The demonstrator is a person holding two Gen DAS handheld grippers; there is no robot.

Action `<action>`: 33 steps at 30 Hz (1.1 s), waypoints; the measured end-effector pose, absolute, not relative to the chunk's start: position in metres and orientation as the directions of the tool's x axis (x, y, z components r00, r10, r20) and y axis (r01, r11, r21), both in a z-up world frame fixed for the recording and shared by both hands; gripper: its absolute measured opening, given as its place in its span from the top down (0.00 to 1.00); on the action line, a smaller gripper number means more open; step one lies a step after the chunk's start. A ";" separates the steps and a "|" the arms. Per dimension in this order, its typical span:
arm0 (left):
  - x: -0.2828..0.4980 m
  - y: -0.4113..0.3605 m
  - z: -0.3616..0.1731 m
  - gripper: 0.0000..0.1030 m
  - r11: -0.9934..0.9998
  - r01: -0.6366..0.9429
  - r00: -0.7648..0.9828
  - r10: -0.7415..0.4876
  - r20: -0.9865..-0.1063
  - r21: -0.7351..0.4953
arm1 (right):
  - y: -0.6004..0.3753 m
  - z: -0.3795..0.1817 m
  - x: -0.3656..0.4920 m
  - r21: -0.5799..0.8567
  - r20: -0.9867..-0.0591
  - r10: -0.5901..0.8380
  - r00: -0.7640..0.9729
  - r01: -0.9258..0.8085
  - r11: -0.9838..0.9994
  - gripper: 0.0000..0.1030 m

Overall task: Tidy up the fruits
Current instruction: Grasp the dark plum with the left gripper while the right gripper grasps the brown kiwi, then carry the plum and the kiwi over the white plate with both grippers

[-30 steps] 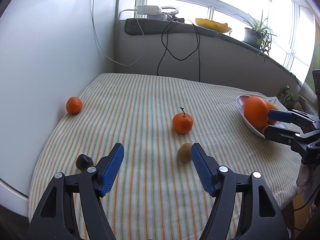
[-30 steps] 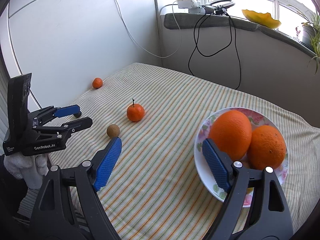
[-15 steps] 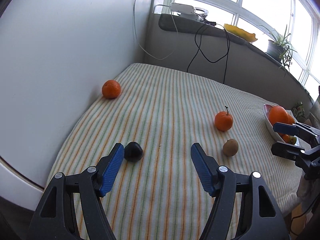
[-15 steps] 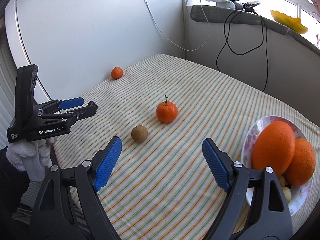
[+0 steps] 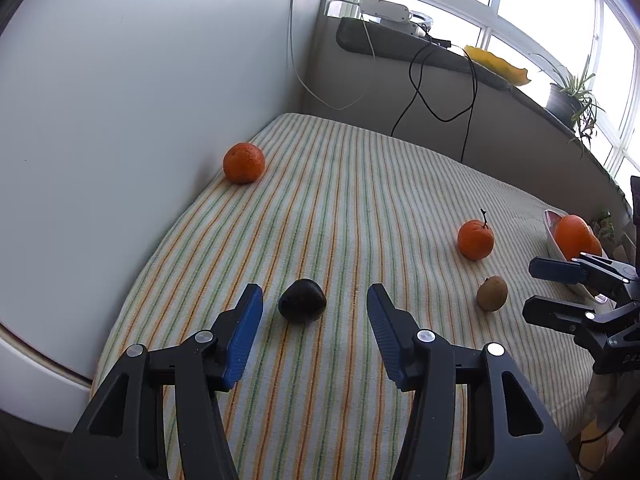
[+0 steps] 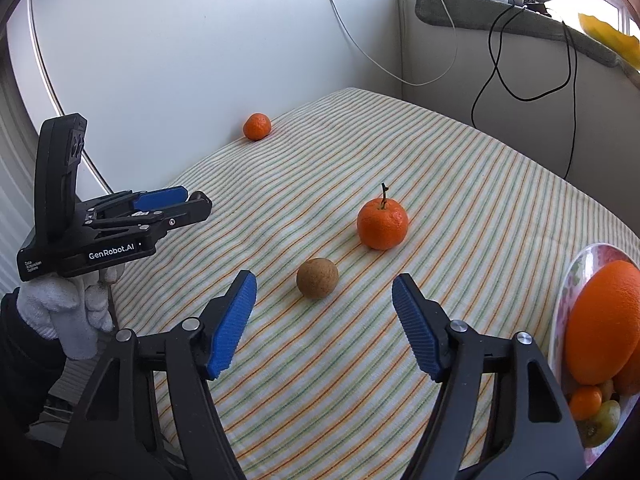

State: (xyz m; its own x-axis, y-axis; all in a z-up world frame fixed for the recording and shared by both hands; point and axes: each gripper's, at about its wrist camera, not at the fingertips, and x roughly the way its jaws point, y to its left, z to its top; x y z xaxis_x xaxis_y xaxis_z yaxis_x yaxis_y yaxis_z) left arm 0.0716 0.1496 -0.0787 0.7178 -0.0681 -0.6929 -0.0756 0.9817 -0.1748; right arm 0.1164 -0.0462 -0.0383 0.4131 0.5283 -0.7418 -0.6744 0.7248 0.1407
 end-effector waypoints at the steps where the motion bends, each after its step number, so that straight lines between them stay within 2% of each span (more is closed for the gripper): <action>1: 0.071 0.150 -0.079 0.49 0.982 -0.076 0.717 -0.068 -0.694 -0.175 | -0.044 -0.040 0.117 0.143 -0.746 0.528 0.405 -0.677 0.722 0.37; 6: 0.074 0.152 -0.082 0.52 0.981 -0.075 0.712 -0.072 -0.699 -0.177 | -0.037 -0.049 0.123 0.140 -0.763 0.513 0.393 -0.675 0.725 0.42; 9: 0.075 0.151 -0.084 0.54 0.982 -0.071 0.709 -0.075 -0.701 -0.178 | -0.035 -0.053 0.128 0.153 -0.772 0.513 0.376 -0.673 0.724 0.54; 21: 0.079 0.151 -0.086 0.61 0.983 -0.071 0.704 -0.072 -0.707 -0.171 | -0.027 -0.062 0.133 0.160 -0.781 0.513 0.355 -0.681 0.714 0.64; 28: 0.080 0.151 -0.087 0.71 0.984 -0.065 0.705 -0.074 -0.705 -0.168 | -0.026 -0.063 0.135 0.168 -0.782 0.516 0.348 -0.680 0.713 0.73; 33: 0.079 0.152 -0.088 0.76 0.983 -0.069 0.709 -0.071 -0.701 -0.169 | -0.026 -0.062 0.133 0.159 -0.780 0.514 0.355 -0.683 0.713 0.73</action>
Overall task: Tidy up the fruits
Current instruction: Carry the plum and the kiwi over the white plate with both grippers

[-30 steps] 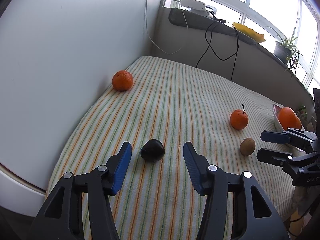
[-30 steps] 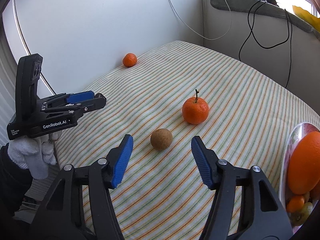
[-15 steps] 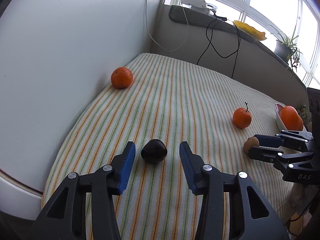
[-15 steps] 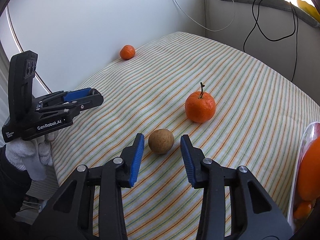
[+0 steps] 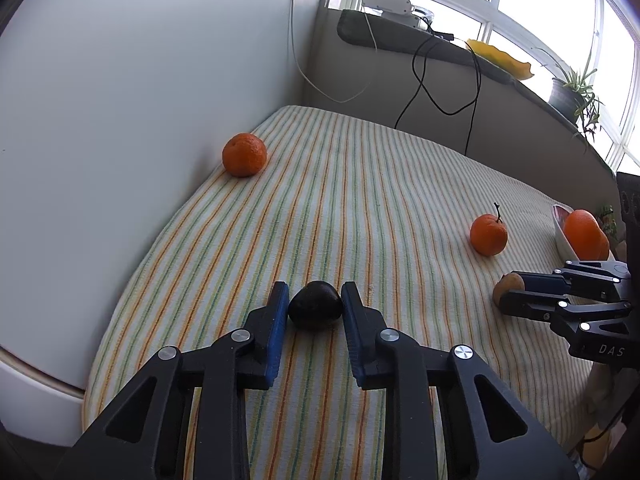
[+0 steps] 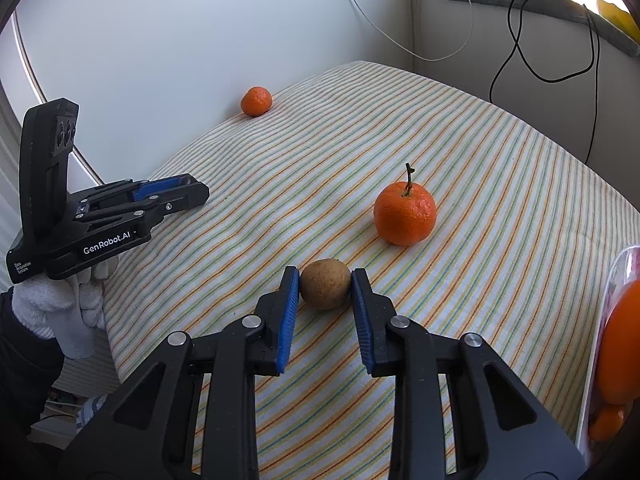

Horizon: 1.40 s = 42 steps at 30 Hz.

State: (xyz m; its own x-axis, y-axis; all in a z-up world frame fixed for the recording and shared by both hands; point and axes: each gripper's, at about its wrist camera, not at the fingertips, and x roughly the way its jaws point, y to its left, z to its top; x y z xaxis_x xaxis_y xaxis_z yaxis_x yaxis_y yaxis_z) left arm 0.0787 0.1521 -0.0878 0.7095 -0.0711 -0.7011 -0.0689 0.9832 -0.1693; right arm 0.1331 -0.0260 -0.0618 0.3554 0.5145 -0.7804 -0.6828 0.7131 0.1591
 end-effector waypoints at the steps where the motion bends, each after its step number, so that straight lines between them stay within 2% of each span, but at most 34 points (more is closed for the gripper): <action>1: 0.078 0.152 -0.088 0.76 0.984 -0.067 0.710 -0.071 -0.701 -0.167 | -0.026 -0.061 0.133 0.160 -0.779 0.516 0.356 -0.683 0.712 0.73; 15: 0.073 0.136 -0.074 0.77 0.989 -0.023 0.733 -0.080 -0.675 -0.143 | -0.034 -0.054 0.126 0.164 -0.758 0.533 0.376 -0.681 0.714 0.74; 42: 0.067 0.065 -0.040 0.77 0.978 0.132 0.759 -0.203 -0.619 -0.159 | -0.093 -0.022 0.100 0.145 -0.710 0.521 0.474 -0.625 0.767 0.74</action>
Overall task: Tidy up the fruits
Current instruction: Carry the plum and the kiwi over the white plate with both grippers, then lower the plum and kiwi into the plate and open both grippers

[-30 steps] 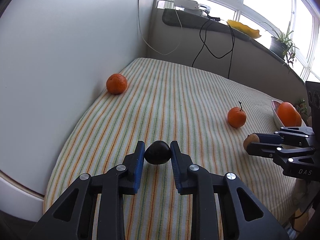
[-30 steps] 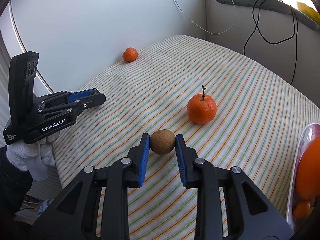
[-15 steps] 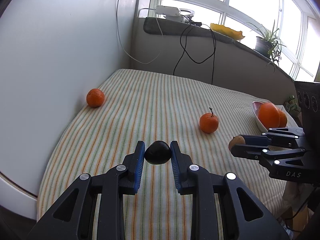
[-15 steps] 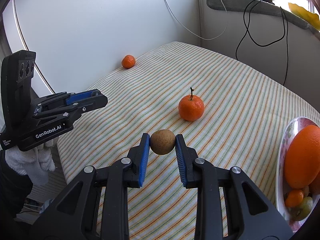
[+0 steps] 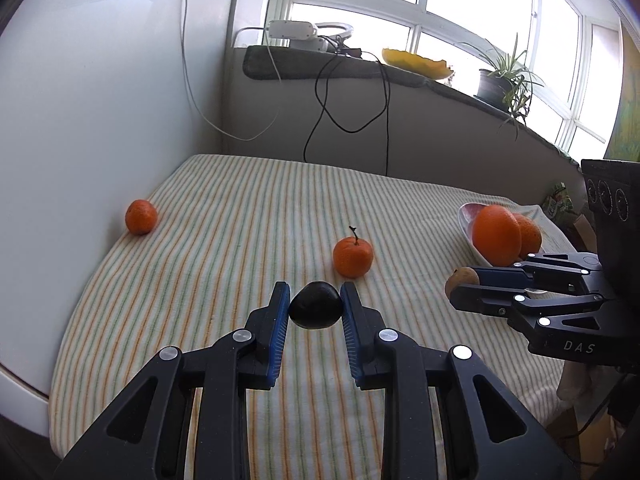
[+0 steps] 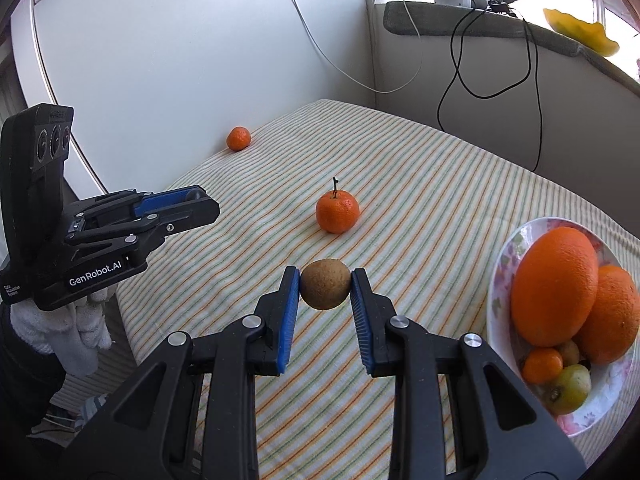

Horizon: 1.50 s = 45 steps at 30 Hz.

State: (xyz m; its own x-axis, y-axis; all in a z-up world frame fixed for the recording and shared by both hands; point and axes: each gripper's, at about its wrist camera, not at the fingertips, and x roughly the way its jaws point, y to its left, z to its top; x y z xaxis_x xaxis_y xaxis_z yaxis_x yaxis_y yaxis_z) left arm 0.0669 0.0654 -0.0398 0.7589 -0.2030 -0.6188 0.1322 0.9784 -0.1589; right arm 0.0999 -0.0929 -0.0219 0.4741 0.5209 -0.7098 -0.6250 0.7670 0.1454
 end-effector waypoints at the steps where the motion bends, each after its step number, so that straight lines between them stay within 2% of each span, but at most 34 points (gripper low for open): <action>1: 0.067 0.062 -0.039 0.77 0.977 0.141 0.758 -0.209 -0.618 -0.158 | -0.096 -0.021 0.100 0.146 -0.707 0.521 0.479 -0.621 0.770 0.74; 27: 0.077 -0.040 -0.031 0.77 0.925 0.336 0.702 -0.371 -0.608 -0.176 | -0.204 -0.003 0.092 0.165 -0.670 0.456 0.586 -0.480 0.861 0.74; 45: 0.086 -0.098 -0.035 0.77 0.881 0.434 0.645 -0.451 -0.617 -0.190 | -0.260 -0.012 0.095 0.162 -0.685 0.372 0.626 -0.367 0.916 0.74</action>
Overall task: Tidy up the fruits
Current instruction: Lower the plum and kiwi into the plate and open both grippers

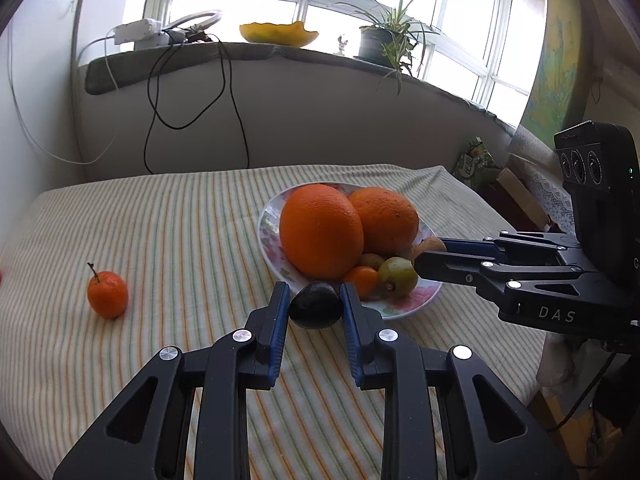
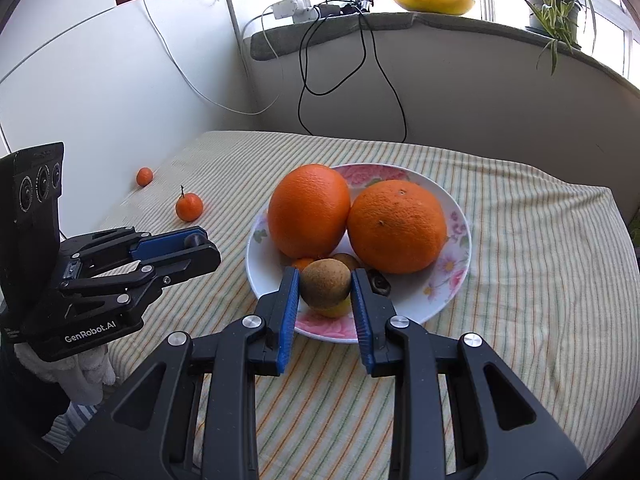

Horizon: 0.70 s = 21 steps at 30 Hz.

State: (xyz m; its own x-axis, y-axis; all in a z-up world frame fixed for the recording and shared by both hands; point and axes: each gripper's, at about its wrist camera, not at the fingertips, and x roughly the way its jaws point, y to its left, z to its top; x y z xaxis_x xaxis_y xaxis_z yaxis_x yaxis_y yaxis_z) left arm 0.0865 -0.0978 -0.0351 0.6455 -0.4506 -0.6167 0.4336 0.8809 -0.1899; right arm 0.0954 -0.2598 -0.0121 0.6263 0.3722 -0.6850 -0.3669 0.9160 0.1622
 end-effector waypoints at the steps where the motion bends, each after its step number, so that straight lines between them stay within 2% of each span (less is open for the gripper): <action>1: 0.087 -0.100 -0.035 0.77 0.879 0.437 0.643 -0.453 -0.618 -0.189 | -0.263 -0.013 0.096 0.162 -0.685 0.368 0.628 -0.362 0.918 0.74; 21: 0.096 -0.133 -0.039 0.77 0.860 0.480 0.612 -0.472 -0.634 -0.176 | -0.286 -0.025 0.103 0.187 -0.696 0.345 0.629 -0.305 0.934 0.74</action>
